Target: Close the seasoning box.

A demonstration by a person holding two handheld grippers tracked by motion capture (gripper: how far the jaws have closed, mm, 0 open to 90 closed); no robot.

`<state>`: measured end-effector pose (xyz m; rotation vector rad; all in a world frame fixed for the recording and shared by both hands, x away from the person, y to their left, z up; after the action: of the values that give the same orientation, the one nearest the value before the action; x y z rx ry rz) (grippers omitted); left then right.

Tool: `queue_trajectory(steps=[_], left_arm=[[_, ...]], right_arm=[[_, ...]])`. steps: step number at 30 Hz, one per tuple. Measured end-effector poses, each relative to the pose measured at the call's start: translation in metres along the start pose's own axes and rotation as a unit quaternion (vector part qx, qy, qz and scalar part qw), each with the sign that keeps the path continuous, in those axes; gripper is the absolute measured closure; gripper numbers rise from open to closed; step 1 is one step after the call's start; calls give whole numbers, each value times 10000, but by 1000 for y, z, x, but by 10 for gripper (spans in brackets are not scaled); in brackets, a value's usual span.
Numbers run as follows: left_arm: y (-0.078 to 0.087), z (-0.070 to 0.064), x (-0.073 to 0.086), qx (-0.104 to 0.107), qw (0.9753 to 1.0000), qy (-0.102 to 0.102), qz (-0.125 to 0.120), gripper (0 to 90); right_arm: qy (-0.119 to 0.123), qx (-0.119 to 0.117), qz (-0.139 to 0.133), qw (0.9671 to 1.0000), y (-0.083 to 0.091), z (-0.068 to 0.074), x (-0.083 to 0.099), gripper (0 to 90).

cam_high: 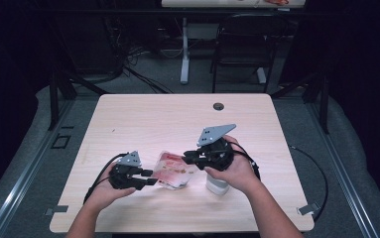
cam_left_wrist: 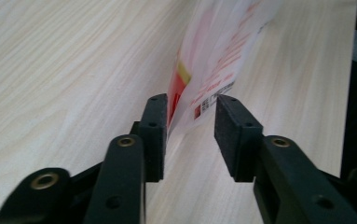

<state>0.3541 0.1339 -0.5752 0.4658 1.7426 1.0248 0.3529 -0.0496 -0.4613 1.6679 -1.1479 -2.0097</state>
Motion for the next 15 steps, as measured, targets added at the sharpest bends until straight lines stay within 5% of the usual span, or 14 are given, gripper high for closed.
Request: queue_trajectory(steps=[15], left_arm=[[10,0,-1,-89,9998,31,-154,665]], right_arm=[[183,-146,-33,9997,-14,16,-25,743]])
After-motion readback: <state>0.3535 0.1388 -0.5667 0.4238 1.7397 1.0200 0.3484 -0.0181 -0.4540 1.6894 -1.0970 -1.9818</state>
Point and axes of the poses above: each handheld gripper's, and its own axes: y roughly backward along the jaws, x roughly out of its underside, z roughly to its left, the point moved 8 cm from there along -y, roughly forward along the jaws, and after that the axes turned 10 degrees about z, right-handed, at the moved point
